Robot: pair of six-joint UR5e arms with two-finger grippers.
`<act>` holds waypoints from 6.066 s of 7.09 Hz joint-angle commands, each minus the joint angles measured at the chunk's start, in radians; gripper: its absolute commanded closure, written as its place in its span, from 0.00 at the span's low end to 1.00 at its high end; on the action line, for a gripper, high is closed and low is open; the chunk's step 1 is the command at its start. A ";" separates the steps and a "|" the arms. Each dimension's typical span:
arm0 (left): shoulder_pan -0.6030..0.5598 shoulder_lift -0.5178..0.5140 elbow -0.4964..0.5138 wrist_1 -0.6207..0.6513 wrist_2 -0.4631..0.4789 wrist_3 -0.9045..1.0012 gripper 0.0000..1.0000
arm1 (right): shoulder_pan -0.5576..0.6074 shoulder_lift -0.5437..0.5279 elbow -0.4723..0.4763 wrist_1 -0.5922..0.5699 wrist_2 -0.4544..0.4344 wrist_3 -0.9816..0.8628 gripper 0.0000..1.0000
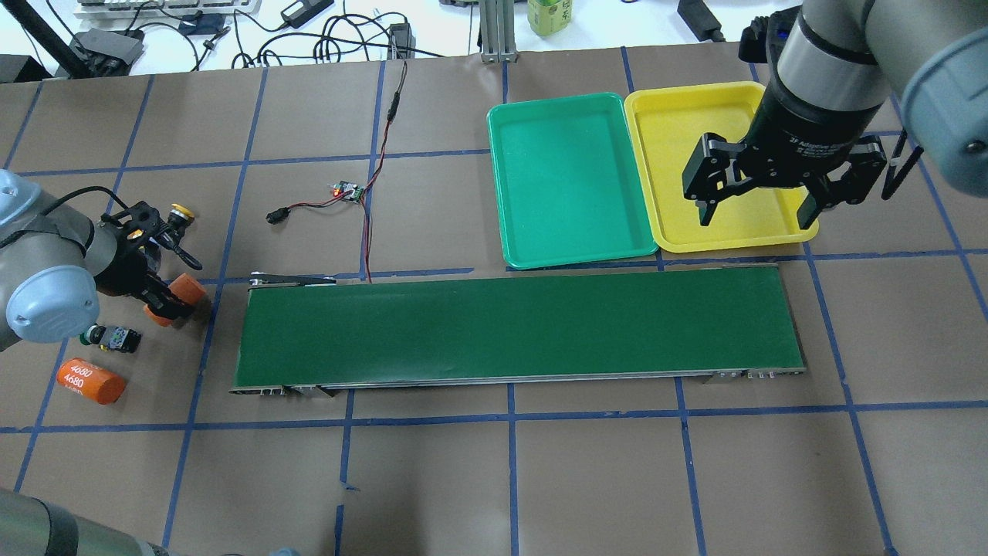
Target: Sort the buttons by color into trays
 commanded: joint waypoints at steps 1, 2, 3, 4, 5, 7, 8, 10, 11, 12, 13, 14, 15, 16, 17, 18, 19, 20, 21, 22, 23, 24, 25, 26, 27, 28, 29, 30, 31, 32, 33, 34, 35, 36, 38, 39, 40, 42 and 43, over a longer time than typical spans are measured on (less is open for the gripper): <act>-0.105 0.105 0.010 -0.073 0.001 0.083 1.00 | 0.000 0.000 0.000 -0.001 0.000 0.000 0.00; -0.176 0.167 0.017 -0.146 0.002 0.093 1.00 | 0.000 0.000 0.000 0.000 0.000 -0.001 0.00; -0.229 0.219 0.010 -0.189 -0.002 0.093 1.00 | 0.000 0.000 0.000 -0.001 0.000 0.000 0.00; -0.329 0.269 -0.024 -0.190 -0.009 0.088 1.00 | 0.000 0.000 0.000 -0.001 0.000 -0.001 0.00; -0.427 0.281 -0.061 -0.184 -0.006 0.058 1.00 | 0.000 0.000 0.000 0.000 0.000 -0.001 0.00; -0.465 0.282 -0.142 -0.085 -0.009 0.058 0.72 | 0.000 0.000 0.000 0.002 -0.003 0.000 0.00; -0.463 0.285 -0.189 -0.039 -0.009 0.053 0.50 | 0.000 0.000 0.002 0.005 -0.005 0.000 0.00; -0.465 0.304 -0.198 -0.037 -0.007 -0.099 0.00 | 0.000 0.000 0.002 0.005 -0.005 0.000 0.00; -0.457 0.325 -0.176 -0.049 -0.004 -0.113 0.00 | 0.000 0.000 0.002 0.006 -0.005 0.002 0.00; -0.427 0.346 -0.132 -0.129 -0.004 -0.120 0.00 | 0.000 0.000 0.002 0.002 -0.005 0.000 0.00; -0.323 0.356 -0.078 -0.255 0.054 -0.128 0.00 | -0.002 0.000 0.002 0.002 -0.005 0.000 0.00; -0.134 0.336 -0.046 -0.285 0.123 -0.124 0.00 | -0.002 0.000 0.002 0.005 -0.005 0.000 0.00; 0.011 0.318 -0.046 -0.274 0.125 -0.131 0.00 | -0.002 0.000 0.002 0.005 -0.005 0.000 0.00; 0.120 0.281 -0.041 -0.273 0.125 -0.134 0.00 | 0.000 0.000 0.002 0.002 -0.005 0.000 0.00; 0.205 0.232 -0.012 -0.270 0.125 -0.130 0.00 | 0.000 0.000 0.002 0.005 -0.005 0.000 0.00; 0.254 0.206 0.000 -0.283 0.135 -0.095 0.00 | 0.000 0.000 0.002 0.005 -0.005 0.000 0.00; 0.265 0.184 0.000 -0.280 0.166 0.065 0.00 | 0.000 0.000 0.002 0.005 -0.005 0.000 0.00; 0.285 0.158 0.011 -0.270 0.166 0.266 0.00 | -0.002 0.000 0.002 0.005 -0.005 0.000 0.00; 0.296 0.131 -0.004 -0.241 0.156 0.418 0.00 | 0.000 0.000 0.002 0.005 -0.005 0.000 0.00; 0.304 0.115 -0.010 -0.187 0.116 0.523 0.00 | -0.002 0.000 0.002 0.005 -0.006 0.000 0.00; 0.313 0.103 -0.032 -0.190 0.059 0.612 0.00 | 0.000 0.000 0.002 0.006 -0.006 -0.001 0.00; 0.316 0.101 -0.061 -0.182 0.045 0.626 0.00 | 0.000 0.000 0.002 0.007 -0.006 0.000 0.00; 0.324 0.094 -0.070 -0.187 -0.028 0.627 0.00 | 0.000 0.000 0.002 0.008 -0.006 0.000 0.00; 0.339 0.100 -0.079 -0.187 -0.018 0.636 0.00 | 0.000 0.000 0.002 0.008 -0.006 0.000 0.00; 0.357 0.091 -0.084 -0.188 -0.015 0.634 0.00 | 0.000 0.000 0.002 0.007 -0.006 0.000 0.00; 0.361 0.084 -0.081 -0.187 0.013 0.631 0.00 | 0.000 0.000 0.002 0.007 -0.006 0.000 0.00; 0.361 0.072 -0.072 -0.184 0.061 0.627 0.00 | 0.000 0.000 0.002 0.007 -0.006 0.000 0.00; 0.361 0.063 -0.075 -0.184 0.068 0.625 0.00 | 0.000 0.000 0.002 0.007 -0.006 0.000 0.00; 0.361 0.049 -0.073 -0.173 0.070 0.625 0.00 | -0.002 0.000 0.002 0.007 -0.006 0.000 0.00; 0.361 0.035 -0.073 -0.129 0.067 0.627 0.00 | 0.000 0.000 0.002 0.007 -0.006 0.000 0.00; 0.361 0.029 -0.073 -0.122 0.067 0.625 0.29 | -0.002 0.000 0.002 0.007 -0.006 0.000 0.00; 0.359 0.032 -0.073 -0.124 0.070 0.616 0.99 | -0.002 0.000 0.002 0.005 -0.006 0.000 0.00; 0.359 0.041 -0.073 -0.125 0.067 0.592 1.00 | 0.000 0.000 0.002 0.005 -0.005 0.000 0.00; 0.345 0.072 -0.073 -0.136 0.067 0.547 1.00 | 0.000 0.000 0.002 0.002 -0.005 0.000 0.00; 0.255 0.168 -0.056 -0.202 0.056 0.532 1.00 | 0.001 0.002 0.003 0.002 -0.003 0.010 0.00; 0.135 0.217 -0.043 -0.263 0.004 0.528 1.00 | -0.002 0.000 0.006 -0.003 -0.002 -0.003 0.00; 0.003 0.268 -0.011 -0.286 -0.007 0.519 1.00 | 0.001 0.002 0.009 -0.027 -0.002 0.006 0.00; -0.177 0.327 -0.024 -0.333 -0.019 0.388 1.00 | -0.002 0.000 0.011 -0.023 -0.003 0.013 0.00; -0.264 0.331 -0.039 -0.323 -0.019 0.345 1.00 | -0.002 0.000 0.015 -0.024 -0.008 0.013 0.00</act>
